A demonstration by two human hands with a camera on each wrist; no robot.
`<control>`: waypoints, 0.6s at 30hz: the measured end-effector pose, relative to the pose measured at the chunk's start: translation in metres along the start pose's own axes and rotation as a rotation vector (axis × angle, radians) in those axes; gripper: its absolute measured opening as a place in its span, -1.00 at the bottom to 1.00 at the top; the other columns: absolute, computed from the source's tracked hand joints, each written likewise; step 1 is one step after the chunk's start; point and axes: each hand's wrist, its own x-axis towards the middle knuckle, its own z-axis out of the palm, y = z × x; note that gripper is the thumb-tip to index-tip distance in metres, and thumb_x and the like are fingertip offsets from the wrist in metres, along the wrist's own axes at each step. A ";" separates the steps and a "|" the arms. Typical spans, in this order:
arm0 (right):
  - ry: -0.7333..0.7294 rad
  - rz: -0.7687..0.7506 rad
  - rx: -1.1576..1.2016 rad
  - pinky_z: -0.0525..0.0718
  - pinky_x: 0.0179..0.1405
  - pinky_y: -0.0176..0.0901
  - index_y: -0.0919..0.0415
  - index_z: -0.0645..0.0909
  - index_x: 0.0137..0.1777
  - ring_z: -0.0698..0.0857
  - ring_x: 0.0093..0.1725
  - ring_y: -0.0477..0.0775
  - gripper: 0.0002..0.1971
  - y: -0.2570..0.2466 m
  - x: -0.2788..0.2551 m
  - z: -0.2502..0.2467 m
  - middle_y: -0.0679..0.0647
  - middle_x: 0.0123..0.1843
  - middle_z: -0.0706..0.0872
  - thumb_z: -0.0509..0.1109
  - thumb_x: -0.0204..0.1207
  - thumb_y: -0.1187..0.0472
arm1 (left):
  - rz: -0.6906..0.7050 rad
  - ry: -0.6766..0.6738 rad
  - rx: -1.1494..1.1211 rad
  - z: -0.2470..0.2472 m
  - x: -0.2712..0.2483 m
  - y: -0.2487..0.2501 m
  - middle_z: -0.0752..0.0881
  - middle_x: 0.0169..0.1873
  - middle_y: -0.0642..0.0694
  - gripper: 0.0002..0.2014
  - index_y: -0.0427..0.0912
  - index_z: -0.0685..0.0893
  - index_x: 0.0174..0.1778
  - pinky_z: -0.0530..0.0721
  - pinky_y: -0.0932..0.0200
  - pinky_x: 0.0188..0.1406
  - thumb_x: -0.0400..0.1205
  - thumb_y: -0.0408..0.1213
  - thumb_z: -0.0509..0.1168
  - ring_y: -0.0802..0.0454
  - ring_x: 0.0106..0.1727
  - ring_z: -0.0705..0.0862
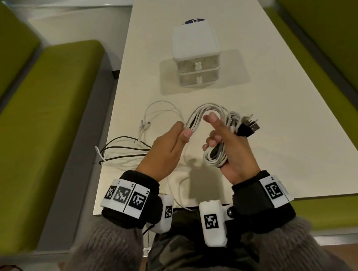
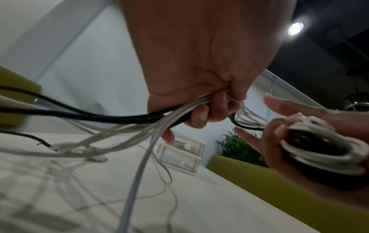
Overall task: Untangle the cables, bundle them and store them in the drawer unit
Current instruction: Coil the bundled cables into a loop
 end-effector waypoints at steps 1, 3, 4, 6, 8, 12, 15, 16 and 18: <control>0.002 0.017 -0.015 0.55 -0.39 -0.24 0.31 0.69 -0.05 0.47 -0.55 -0.12 -0.59 0.002 -0.001 0.002 -0.06 -0.57 0.43 0.61 0.20 0.04 | 0.012 -0.017 0.012 0.003 -0.001 0.001 0.44 -0.41 0.02 -0.68 -0.14 0.34 -0.20 0.42 0.18 -0.27 0.67 0.04 -0.07 0.02 -0.34 0.45; 0.012 0.018 -0.080 0.57 -0.41 -0.22 0.24 0.61 -0.29 0.51 -0.54 -0.08 -0.68 0.004 -0.002 0.004 0.00 -0.55 0.48 0.62 0.20 0.04 | 0.030 -0.059 0.053 0.008 -0.002 0.003 0.38 -0.45 0.08 -0.71 -0.13 0.32 -0.20 0.35 0.25 -0.38 0.69 0.00 -0.05 0.13 -0.43 0.36; 0.014 0.008 -0.098 0.59 -0.46 -0.23 0.23 0.56 -0.33 0.54 -0.53 -0.06 -0.69 0.005 -0.003 0.005 0.04 -0.52 0.50 0.62 0.24 0.07 | 0.037 -0.074 0.071 0.011 -0.003 0.004 0.37 -0.46 0.08 -0.71 -0.15 0.32 -0.20 0.31 0.27 -0.40 0.69 -0.01 -0.05 0.14 -0.44 0.35; 0.015 -0.016 -0.094 0.63 -0.47 -0.30 0.27 0.59 -0.25 0.63 -0.49 -0.05 -0.77 0.006 -0.002 0.005 0.08 -0.45 0.58 0.59 0.36 0.16 | 0.041 -0.085 0.091 0.014 -0.005 0.004 0.43 -0.45 0.00 -0.67 -0.18 0.34 -0.19 0.29 0.23 -0.38 0.67 0.01 -0.06 0.10 -0.42 0.39; -0.007 -0.022 -0.077 0.69 -0.36 -0.27 0.33 0.70 0.01 0.76 -0.30 -0.02 -0.71 0.005 -0.003 0.004 0.13 -0.24 0.76 0.58 0.37 0.19 | 0.053 -0.099 0.126 0.015 -0.004 0.005 0.49 -0.44 -0.08 -0.67 -0.14 0.36 -0.21 0.30 0.16 -0.34 0.65 0.04 -0.09 0.01 -0.39 0.45; -0.052 0.015 -0.095 0.71 -0.32 -0.22 0.28 0.69 0.09 0.79 -0.21 0.02 -0.60 0.000 -0.007 0.000 0.11 -0.22 0.79 0.58 0.26 0.17 | 0.072 -0.159 0.292 0.014 -0.006 0.009 0.41 -0.50 0.07 -0.74 0.04 0.28 -0.25 0.25 0.09 -0.25 0.70 0.03 -0.09 0.17 -0.43 0.41; -0.050 -0.021 -0.135 0.66 -0.38 -0.24 0.19 0.65 -0.10 0.72 -0.35 -0.07 -0.84 -0.001 -0.006 -0.001 -0.03 -0.39 0.71 0.56 0.37 0.32 | 0.084 -0.206 0.400 0.014 -0.005 0.009 0.39 -0.48 0.12 -0.81 -0.02 0.30 -0.16 0.24 0.09 -0.15 0.74 -0.08 -0.05 0.23 -0.41 0.38; -0.043 -0.032 -0.150 0.66 -0.39 -0.24 0.18 0.64 -0.14 0.71 -0.37 -0.09 -0.85 0.000 -0.005 -0.002 -0.04 -0.41 0.70 0.54 0.39 0.36 | 0.086 -0.214 0.436 0.013 -0.005 0.009 0.38 -0.47 0.13 -0.81 -0.02 0.31 -0.15 0.26 0.07 -0.11 0.75 -0.09 -0.05 0.20 -0.40 0.37; -0.029 -0.026 -0.167 0.66 -0.40 -0.24 0.19 0.63 -0.16 0.70 -0.38 -0.08 -0.85 0.000 -0.004 -0.001 0.00 -0.39 0.69 0.52 0.40 0.41 | 0.084 -0.228 0.503 0.012 -0.004 0.010 0.37 -0.44 0.15 -0.79 -0.09 0.40 -0.06 0.36 -0.01 0.01 0.75 -0.09 -0.06 0.09 -0.31 0.38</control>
